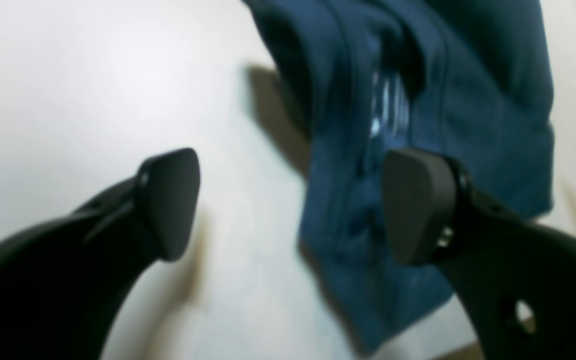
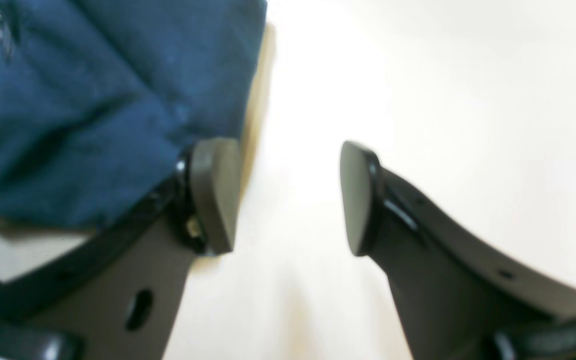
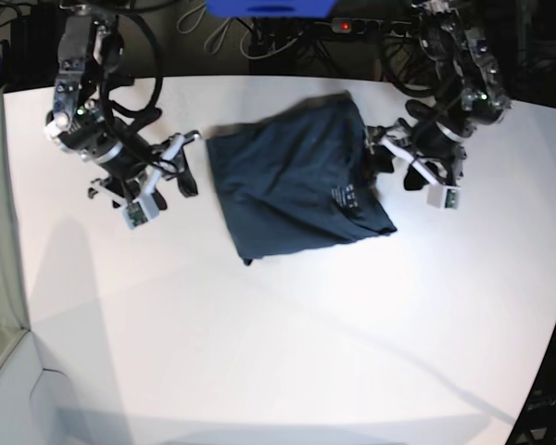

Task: Layout the t-shirt on the table in an organized manner, then fold the t-shirt properly
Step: 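Grasp the bundle edge with the left gripper and drag it toward the right gripper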

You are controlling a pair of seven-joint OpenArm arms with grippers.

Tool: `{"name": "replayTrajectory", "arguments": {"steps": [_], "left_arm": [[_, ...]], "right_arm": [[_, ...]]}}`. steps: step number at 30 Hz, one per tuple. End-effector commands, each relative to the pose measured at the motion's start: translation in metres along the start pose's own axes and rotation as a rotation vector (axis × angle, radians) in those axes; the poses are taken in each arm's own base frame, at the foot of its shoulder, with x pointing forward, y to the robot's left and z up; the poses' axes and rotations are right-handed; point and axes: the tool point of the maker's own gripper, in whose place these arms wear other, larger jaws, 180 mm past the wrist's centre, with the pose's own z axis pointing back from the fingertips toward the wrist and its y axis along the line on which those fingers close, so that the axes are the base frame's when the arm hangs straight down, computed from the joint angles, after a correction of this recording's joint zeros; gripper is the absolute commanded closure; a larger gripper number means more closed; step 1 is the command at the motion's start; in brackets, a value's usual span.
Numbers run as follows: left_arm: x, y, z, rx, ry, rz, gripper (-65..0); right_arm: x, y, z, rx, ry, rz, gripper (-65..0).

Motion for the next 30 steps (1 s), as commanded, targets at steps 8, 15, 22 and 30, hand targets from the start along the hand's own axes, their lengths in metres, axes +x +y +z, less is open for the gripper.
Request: {"name": "replayTrajectory", "arguments": {"steps": [8, 15, 22, 30], "left_arm": [[-0.023, -0.038, -0.036, -0.135, 0.060, 0.070, -55.3], [-0.052, -0.050, -0.055, -0.179, 0.140, 0.142, -55.3], [-0.076, -0.074, -0.083, -0.251, 0.202, 0.195, -54.8], [-0.092, -0.101, -0.115, -0.325, 0.337, 0.007, -29.0]], "right_arm": [[0.002, 0.002, 0.006, 0.007, -0.025, 0.008, -29.4], [-0.002, 0.000, 0.008, 0.004, -0.012, 0.016, -29.4], [-0.010, 0.003, 0.009, 0.008, 0.007, 0.010, -29.4], [-0.024, -0.004, 0.016, -0.004, 0.045, 0.022, -29.3]]}}
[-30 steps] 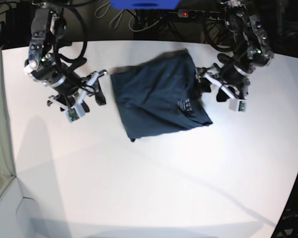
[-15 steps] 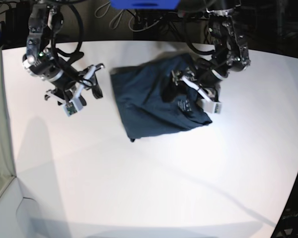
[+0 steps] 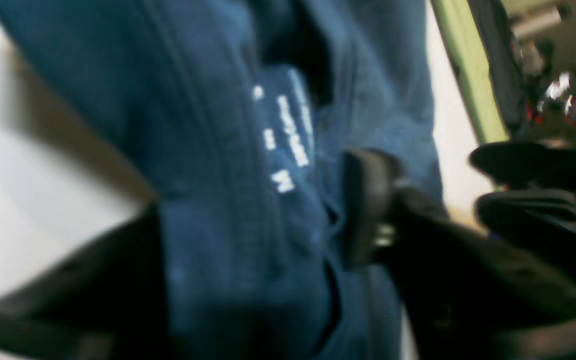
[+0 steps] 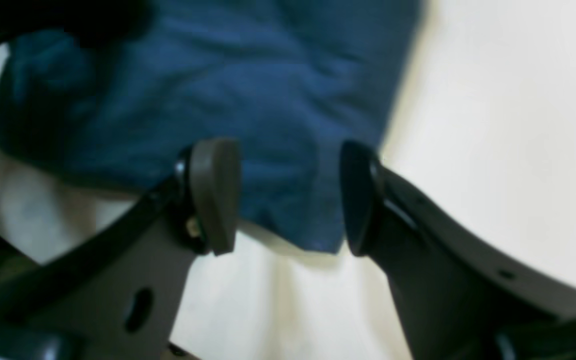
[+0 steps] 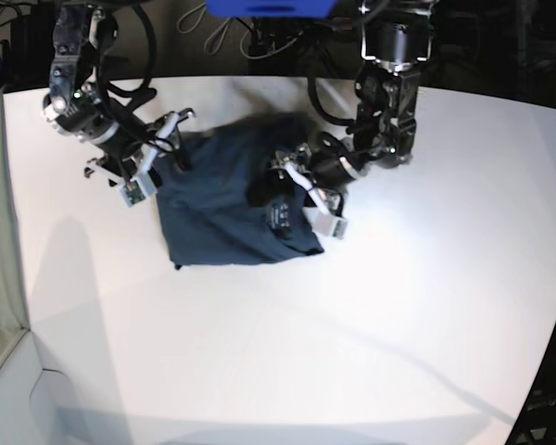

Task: Layout the t-shirt on the table in an organized manner, then fold the t-shirt properly
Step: 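Grasp the bundle edge with the left gripper and drag it toward the right gripper, then press and square the bundle flat with the left gripper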

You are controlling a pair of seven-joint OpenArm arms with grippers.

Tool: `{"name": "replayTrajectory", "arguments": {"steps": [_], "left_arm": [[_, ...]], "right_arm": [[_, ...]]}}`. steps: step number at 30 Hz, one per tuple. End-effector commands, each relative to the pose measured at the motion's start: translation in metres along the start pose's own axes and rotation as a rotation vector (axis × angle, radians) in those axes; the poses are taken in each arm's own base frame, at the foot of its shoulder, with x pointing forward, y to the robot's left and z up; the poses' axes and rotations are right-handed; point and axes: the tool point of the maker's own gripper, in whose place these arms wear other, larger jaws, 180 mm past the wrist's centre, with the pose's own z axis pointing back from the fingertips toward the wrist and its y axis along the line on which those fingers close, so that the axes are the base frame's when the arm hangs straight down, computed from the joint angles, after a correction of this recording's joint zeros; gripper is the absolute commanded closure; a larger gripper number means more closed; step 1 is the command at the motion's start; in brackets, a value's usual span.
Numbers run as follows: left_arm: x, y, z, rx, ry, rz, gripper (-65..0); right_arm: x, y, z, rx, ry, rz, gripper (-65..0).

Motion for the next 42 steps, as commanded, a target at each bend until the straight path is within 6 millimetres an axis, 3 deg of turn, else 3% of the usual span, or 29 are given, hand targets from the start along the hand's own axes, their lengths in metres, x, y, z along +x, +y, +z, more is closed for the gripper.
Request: {"name": "replayTrajectory", "arguments": {"steps": [1, 6, 11, 15, 21, 28, 35, 42], "left_arm": [[-0.049, 0.020, -0.001, 0.099, 0.233, -0.028, -24.0], [-0.037, 0.020, -0.022, 0.110, 0.312, -0.122, 0.0], [-0.023, 0.022, -0.030, 0.148, 0.358, -0.234, 0.0], [-0.008, 0.026, -0.033, 0.190, 0.448, -0.471, -0.2], [-0.001, 0.058, -0.018, 0.287, 0.663, -0.932, -0.2], [0.006, 0.075, 0.005, 0.210, 0.712, -1.247, -0.2], [0.032, 0.077, 0.025, 0.188, 0.646, -1.332, -0.2], [0.059, 0.076, 0.023, 0.211, 0.645, -1.409, -0.2]], "right_arm": [[0.009, -0.002, 0.004, -0.004, -0.035, 0.012, -29.3], [-0.007, -0.022, 0.019, -0.059, -0.002, 0.007, -29.3], [-0.005, -0.036, 0.035, -0.115, -0.015, 0.010, -29.3], [-0.004, -0.048, 0.045, -0.160, -0.025, 0.002, -29.3], [-0.015, -0.062, 0.055, -0.208, -0.007, -0.023, -29.3], [-0.021, -0.076, 0.065, -0.256, 0.002, -0.043, -29.3], [-0.029, -0.078, 0.069, -0.266, 0.019, -0.052, -29.3], [-0.029, -0.073, 0.066, -0.258, 0.012, -0.071, -29.2]]}}
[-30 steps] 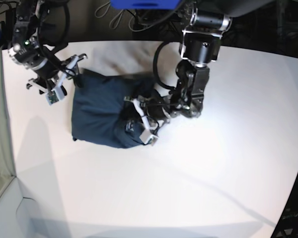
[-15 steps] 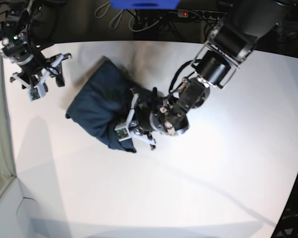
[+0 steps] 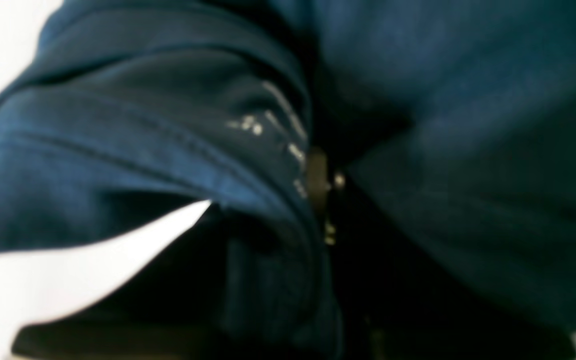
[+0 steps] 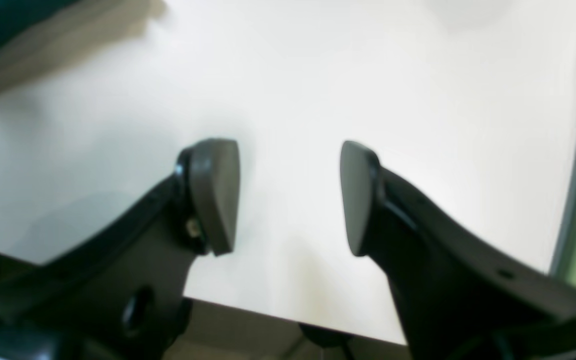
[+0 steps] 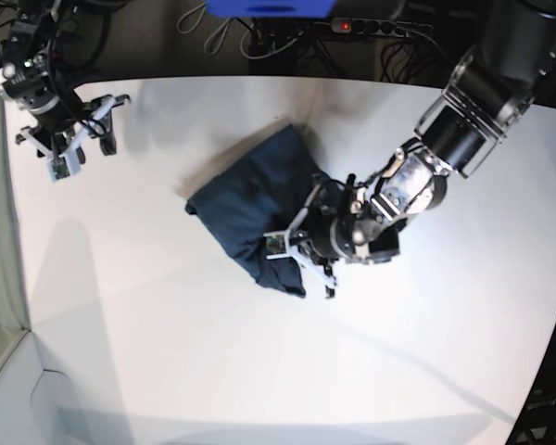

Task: Layout the t-shirt on the table in an organized manner, then fold the t-shirt properly
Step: 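Press and square the bundle flat with the left gripper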

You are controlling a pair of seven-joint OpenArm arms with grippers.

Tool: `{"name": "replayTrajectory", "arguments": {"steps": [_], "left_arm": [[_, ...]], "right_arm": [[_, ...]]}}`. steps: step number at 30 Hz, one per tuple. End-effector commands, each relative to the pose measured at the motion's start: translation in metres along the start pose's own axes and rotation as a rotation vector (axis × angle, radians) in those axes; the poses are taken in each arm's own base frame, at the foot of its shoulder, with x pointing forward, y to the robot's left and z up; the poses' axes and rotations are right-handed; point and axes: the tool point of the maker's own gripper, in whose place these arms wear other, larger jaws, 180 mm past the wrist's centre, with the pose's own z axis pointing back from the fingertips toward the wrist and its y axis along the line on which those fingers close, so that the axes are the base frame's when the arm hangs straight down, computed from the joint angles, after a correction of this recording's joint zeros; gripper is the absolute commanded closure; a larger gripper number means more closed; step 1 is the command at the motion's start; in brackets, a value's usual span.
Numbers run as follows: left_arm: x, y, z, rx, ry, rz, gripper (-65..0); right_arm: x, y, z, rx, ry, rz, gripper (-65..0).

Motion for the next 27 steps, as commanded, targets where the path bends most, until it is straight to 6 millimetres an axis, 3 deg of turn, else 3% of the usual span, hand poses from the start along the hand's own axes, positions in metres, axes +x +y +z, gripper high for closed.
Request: {"name": "replayTrajectory", "arguments": {"steps": [1, 13, 19, 27], "left_arm": [[-0.034, 0.004, 0.003, 0.007, 0.152, -0.046, -0.2], [0.058, 0.021, -0.018, 0.147, 0.173, -0.353, -0.2], [0.099, 0.008, -0.026, 0.144, 0.118, -0.402, -0.2], [0.112, -0.035, -0.038, 0.076, 0.120, -0.580, -0.2]], "right_arm": [[0.010, -0.002, 0.003, -0.002, -0.039, 0.015, -29.2], [0.010, -0.002, 0.003, -0.004, -0.036, 0.015, -29.2], [0.010, -0.002, 0.003, -0.004, -0.036, 0.015, -29.2], [0.010, -0.002, 0.003, -0.003, -0.037, 0.014, -29.2]]}}
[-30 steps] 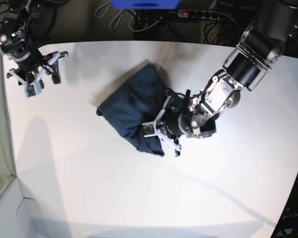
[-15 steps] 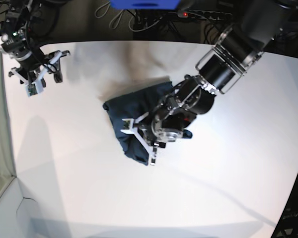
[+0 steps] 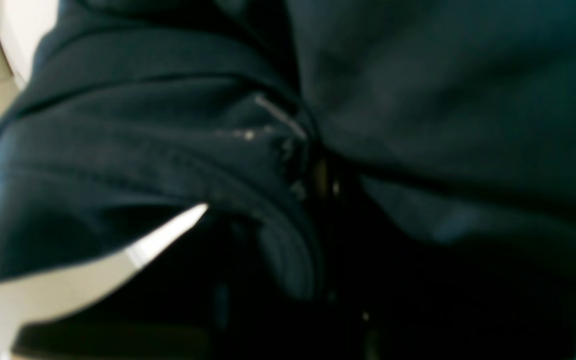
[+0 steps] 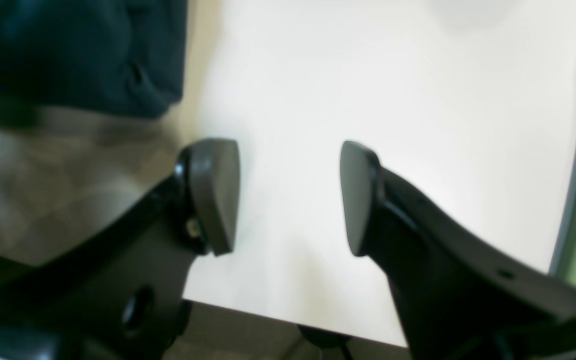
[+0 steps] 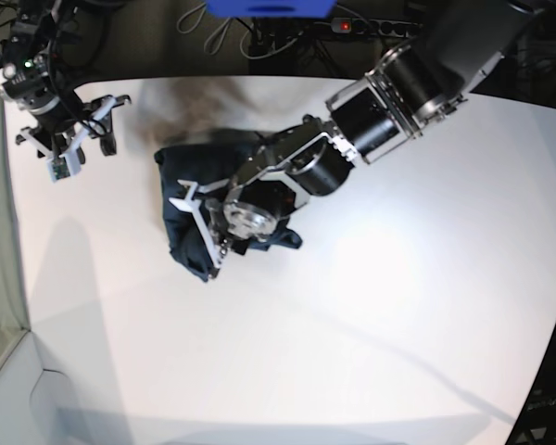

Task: Layout the t-shirt on the table in an organized manner, then fold the t-shirt properly
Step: 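Press and square the bundle flat with the left gripper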

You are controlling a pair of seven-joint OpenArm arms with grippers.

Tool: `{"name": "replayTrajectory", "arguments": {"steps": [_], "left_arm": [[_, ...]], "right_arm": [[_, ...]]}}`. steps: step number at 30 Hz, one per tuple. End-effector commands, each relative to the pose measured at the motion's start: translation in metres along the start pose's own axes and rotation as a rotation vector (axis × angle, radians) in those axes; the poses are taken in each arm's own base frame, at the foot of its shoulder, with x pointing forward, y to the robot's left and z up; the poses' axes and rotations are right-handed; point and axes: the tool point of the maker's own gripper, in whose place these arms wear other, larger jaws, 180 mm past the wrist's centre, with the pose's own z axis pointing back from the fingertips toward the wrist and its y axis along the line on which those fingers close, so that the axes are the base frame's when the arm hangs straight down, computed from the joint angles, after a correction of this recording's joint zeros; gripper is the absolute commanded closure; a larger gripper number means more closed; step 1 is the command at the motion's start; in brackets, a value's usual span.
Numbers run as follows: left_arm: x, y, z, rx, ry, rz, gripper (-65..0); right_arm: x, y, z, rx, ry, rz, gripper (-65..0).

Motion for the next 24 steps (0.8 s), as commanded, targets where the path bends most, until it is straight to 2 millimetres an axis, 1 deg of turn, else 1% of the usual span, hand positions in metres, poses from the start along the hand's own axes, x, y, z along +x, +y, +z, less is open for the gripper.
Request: {"name": "replayTrajectory", "arguments": {"steps": [1, 6, 8, 9, 11, 13, 16, 18, 21, 23, 24], "left_arm": [[0.008, 0.003, 0.002, -0.010, -0.026, -0.006, -0.3], [0.007, 0.005, 0.002, -0.007, -0.023, -0.006, -0.9], [0.007, 0.006, 0.003, -0.006, -0.023, -0.005, -4.7], [0.008, 0.007, 0.003, -0.003, -0.025, -0.004, -8.1], [0.008, 0.010, 0.005, 0.006, -0.026, -0.006, -17.7], [0.009, 0.012, 0.005, 0.009, -0.027, -0.007, -28.6], [0.006, 0.021, 0.006, 0.024, -0.021, -0.013, -43.7], [0.005, 0.025, 0.008, 0.033, -0.020, -0.016, -50.8], [0.009, 0.044, 0.016, 0.078, -0.032, -0.028, -55.5], [0.012, 0.052, 0.021, 0.102, -0.044, -0.033, -55.8], [0.014, 0.060, 0.024, 0.120, -0.048, -0.039, -55.9]], "right_arm": [[0.010, -0.002, 0.003, -0.001, -0.039, 0.012, -29.2], [0.010, -0.001, 0.003, 0.002, -0.040, 0.013, -29.2], [0.010, -0.001, 0.003, 0.002, -0.040, 0.013, -29.2], [0.011, -0.001, 0.003, 0.004, -0.040, 0.014, -29.2], [0.011, -0.001, 0.003, 0.004, -0.040, 0.014, -29.2], [0.011, -0.001, 0.003, 0.004, -0.040, 0.014, -29.2], [0.011, -0.001, 0.003, 0.004, -0.040, 0.014, -29.2], [0.011, -0.001, 0.003, 0.004, -0.040, 0.014, -29.2], [0.011, -0.001, 0.003, 0.004, -0.040, 0.014, -29.2], [0.011, -0.001, 0.003, 0.004, -0.040, 0.014, -29.2], [0.011, -0.001, 0.003, 0.004, -0.040, 0.014, -29.2]]}}
